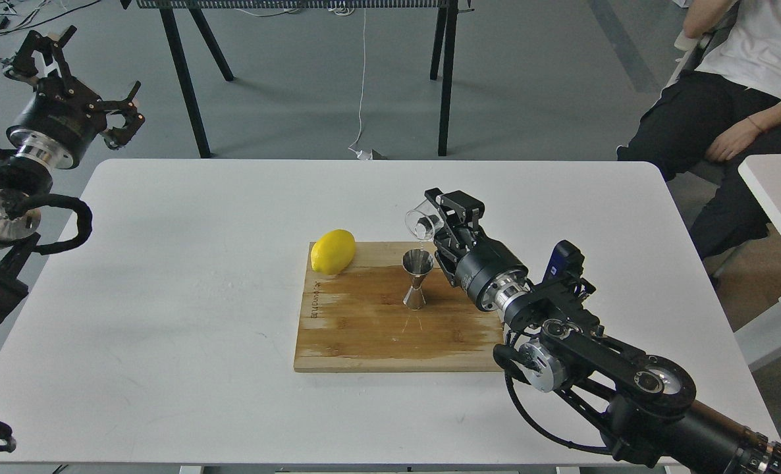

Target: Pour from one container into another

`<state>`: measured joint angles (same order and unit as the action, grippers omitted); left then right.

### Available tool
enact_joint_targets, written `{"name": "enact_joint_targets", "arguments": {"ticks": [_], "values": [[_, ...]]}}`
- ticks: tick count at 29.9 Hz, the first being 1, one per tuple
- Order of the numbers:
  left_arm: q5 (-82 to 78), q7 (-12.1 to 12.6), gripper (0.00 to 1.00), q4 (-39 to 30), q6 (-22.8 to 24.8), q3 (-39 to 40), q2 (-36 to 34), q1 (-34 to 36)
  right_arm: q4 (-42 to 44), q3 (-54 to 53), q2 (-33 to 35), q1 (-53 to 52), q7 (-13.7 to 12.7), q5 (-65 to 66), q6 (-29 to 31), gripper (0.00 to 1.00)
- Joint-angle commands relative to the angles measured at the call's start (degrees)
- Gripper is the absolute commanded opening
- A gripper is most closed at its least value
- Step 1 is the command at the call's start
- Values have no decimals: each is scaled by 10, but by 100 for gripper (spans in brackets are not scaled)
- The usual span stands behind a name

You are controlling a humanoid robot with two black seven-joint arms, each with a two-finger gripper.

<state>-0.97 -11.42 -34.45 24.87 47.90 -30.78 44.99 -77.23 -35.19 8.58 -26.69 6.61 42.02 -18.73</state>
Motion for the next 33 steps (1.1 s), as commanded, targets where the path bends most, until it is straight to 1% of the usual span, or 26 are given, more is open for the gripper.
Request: {"name": "enact_joint_targets", "arguments": {"ticks": [1,11,16,22,28,33], "values": [[0,0,100,0,0,0,-1,-1,1,11,3,-6,1,24,-4,28],[0,0,100,0,0,0,-1,-1,2,31,17,-14,2,58,-5,28],[0,0,100,0,0,0,-1,-1,2,42,18,-14,3,87,-17,28],[0,-1,100,0,0,0,-1,-2,3,42,21,-16,3,91,-17,28],[0,0,100,1,0,0,-1,-2,6,54,22,-19,3,126,-19,28],[0,-1,100,0,0,0,-1,-2,6,66,30,-22,9,133,-19,28]]}}
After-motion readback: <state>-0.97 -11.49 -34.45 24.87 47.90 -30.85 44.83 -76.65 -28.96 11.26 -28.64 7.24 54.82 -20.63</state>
